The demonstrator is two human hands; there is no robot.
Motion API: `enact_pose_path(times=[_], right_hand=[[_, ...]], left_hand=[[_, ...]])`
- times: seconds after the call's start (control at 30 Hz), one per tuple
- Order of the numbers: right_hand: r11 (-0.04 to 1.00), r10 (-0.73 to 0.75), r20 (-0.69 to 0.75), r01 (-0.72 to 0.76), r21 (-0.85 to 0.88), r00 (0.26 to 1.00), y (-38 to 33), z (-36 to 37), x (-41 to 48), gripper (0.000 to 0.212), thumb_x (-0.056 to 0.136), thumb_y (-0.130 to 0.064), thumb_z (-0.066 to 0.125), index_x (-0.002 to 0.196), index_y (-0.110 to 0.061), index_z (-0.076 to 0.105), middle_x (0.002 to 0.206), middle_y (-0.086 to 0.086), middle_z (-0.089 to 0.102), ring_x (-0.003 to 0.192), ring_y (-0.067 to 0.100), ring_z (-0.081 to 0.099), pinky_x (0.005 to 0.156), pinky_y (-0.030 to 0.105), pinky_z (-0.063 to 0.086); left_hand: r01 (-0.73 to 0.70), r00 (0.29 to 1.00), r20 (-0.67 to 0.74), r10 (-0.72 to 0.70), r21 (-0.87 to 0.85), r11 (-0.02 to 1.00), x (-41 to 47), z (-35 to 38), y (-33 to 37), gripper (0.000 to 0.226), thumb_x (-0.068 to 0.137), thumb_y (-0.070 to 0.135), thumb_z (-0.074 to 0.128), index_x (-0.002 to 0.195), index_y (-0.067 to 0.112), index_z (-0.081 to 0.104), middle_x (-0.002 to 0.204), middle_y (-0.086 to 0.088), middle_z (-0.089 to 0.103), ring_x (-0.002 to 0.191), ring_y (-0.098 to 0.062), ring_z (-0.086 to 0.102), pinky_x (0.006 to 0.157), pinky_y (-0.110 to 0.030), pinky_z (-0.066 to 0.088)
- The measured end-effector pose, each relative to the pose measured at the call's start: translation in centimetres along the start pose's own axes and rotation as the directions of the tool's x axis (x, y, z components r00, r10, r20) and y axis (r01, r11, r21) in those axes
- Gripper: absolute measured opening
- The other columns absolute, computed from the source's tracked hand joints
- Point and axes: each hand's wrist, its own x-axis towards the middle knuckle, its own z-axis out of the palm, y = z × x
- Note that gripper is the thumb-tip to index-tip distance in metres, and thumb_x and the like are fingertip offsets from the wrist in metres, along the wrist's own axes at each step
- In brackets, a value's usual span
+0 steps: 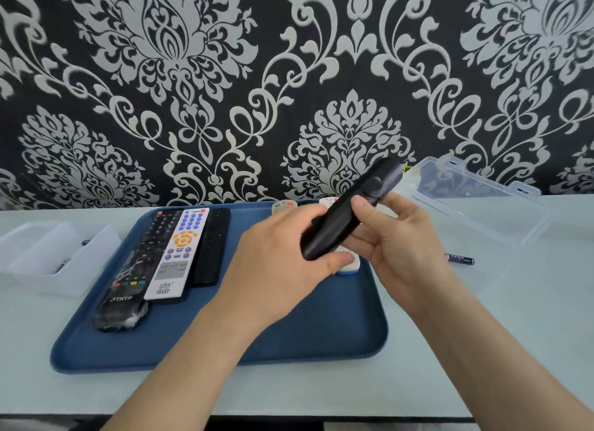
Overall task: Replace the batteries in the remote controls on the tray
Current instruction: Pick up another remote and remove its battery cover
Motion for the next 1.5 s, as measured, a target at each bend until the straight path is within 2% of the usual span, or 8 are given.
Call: enact_pose_path(times=[0.3, 0.47, 0.73, 0.87, 1.0, 1.1, 1.37, 1.5], right_hand=[[0.989, -0.002, -0.027, -0.002, -0.149, 1.000, 0.4, 0.2, 0.1, 0.022, 0.102, -0.025, 0.050, 0.111, -0.006, 0.058, 0.102, 0.016, 0.075, 0.080, 0.026, 0.074, 0.065, 0.036, 0.061], [0.987, -0.106, -0.128, 0.089, -0.132, 0.986, -1.1, -0.7, 0.7, 0.010, 0.102, -0.025, 0.051, 0.100, -0.017, 0.056, 0.101, 0.018, 0.075, 0.092, 0.035, 0.073, 0.072, 0.044, 0.062], [0.986, -0.078, -0.098, 0.062, -0.154, 0.992, -0.4, -0.4, 0.6, 0.016, 0.103, -0.029, 0.047, 0.100, -0.017, 0.058, 0.083, 0.014, 0.071, 0.075, 0.025, 0.067, 0.073, 0.041, 0.057], [0.989, 0.126, -0.048, -0.121, 0.085, 0.991, 0.4, 0.0, 0.5, 0.024, 0.102, -0.032, 0.047, 0.108, -0.013, 0.060, 0.072, 0.012, 0.061, 0.067, 0.027, 0.067, 0.068, 0.039, 0.060], [0.925, 0.313, 0.097, -0.327, 0.194, 0.945, 0.9, 0.3, 0.4, 0.039, 0.102, -0.046, 0.042, 0.117, -0.016, 0.062, 0.073, 0.008, 0.058, 0.069, 0.025, 0.068, 0.064, 0.036, 0.059], [0.899, 0.353, 0.181, -0.386, 0.205, 0.918, 1.1, 0.6, 0.2, 0.044, 0.102, -0.048, 0.037, 0.111, -0.015, 0.065, 0.079, 0.009, 0.061, 0.073, 0.023, 0.069, 0.066, 0.036, 0.060], [0.905, 0.319, 0.150, -0.347, 0.245, 0.936, 0.9, 0.5, 0.3, 0.048, 0.103, -0.043, 0.037, 0.125, -0.007, 0.060, 0.086, 0.010, 0.061, 0.077, 0.023, 0.065, 0.092, 0.043, 0.053], [0.912, 0.305, 0.156, -0.335, 0.236, 0.940, 0.8, 0.4, 0.4, 0.050, 0.103, -0.044, 0.037, 0.127, -0.006, 0.059, 0.086, 0.010, 0.061, 0.076, 0.022, 0.066, 0.085, 0.043, 0.058]], left_hand=[[-0.008, 0.960, 0.279, -0.031, 0.137, 0.991, 0.3, -1.3, 0.6, 0.030, 0.088, 0.051, 0.057, 0.113, 0.035, 0.061, 0.057, 0.008, 0.050, 0.057, -0.010, 0.046, 0.055, -0.026, 0.036], [0.101, 0.934, 0.332, -0.132, 0.110, 0.989, 0.6, -2.9, -1.4, 0.034, 0.077, 0.052, 0.067, 0.109, 0.041, 0.061, 0.080, 0.013, 0.069, 0.074, -0.009, 0.064, 0.074, -0.033, 0.054], [0.160, 0.673, 0.711, -0.203, 0.127, 0.979, 0.3, -4.8, -3.1, 0.035, 0.064, 0.038, 0.086, 0.094, 0.038, 0.067, 0.085, 0.021, 0.070, 0.079, 0.003, 0.064, 0.081, -0.026, 0.053], [0.205, 0.741, 0.642, -0.194, 0.058, 0.977, 0.5, -4.6, -3.0, 0.023, 0.068, 0.041, 0.083, 0.086, 0.032, 0.072, 0.080, 0.017, 0.072, 0.077, -0.001, 0.067, 0.082, -0.030, 0.054], [0.135, 0.954, 0.278, -0.113, -0.062, 0.989, 0.6, -4.0, -2.3, 0.008, 0.078, 0.022, 0.077, 0.075, 0.029, 0.073, 0.073, 0.016, 0.070, 0.071, -0.002, 0.063, 0.069, -0.016, 0.048], [0.053, 0.995, 0.093, -0.035, -0.206, 0.977, 0.4, -3.0, -0.8, 0.016, 0.076, 0.012, 0.078, 0.078, 0.025, 0.070, 0.074, 0.020, 0.067, 0.069, 0.002, 0.059, 0.064, -0.009, 0.041], [-0.105, 0.970, 0.206, 0.128, -0.118, 0.987, -0.1, -1.9, -0.2, 0.034, 0.066, 0.021, 0.085, 0.086, 0.031, 0.058, 0.088, 0.014, 0.063, 0.087, -0.004, 0.053, 0.071, -0.009, 0.035], [-0.116, 0.962, 0.233, 0.140, -0.114, 0.987, -0.2, -1.6, 0.1, 0.041, 0.069, 0.024, 0.083, 0.085, 0.037, 0.048, 0.094, 0.016, 0.064, 0.089, -0.004, 0.055, 0.071, -0.012, 0.036]])
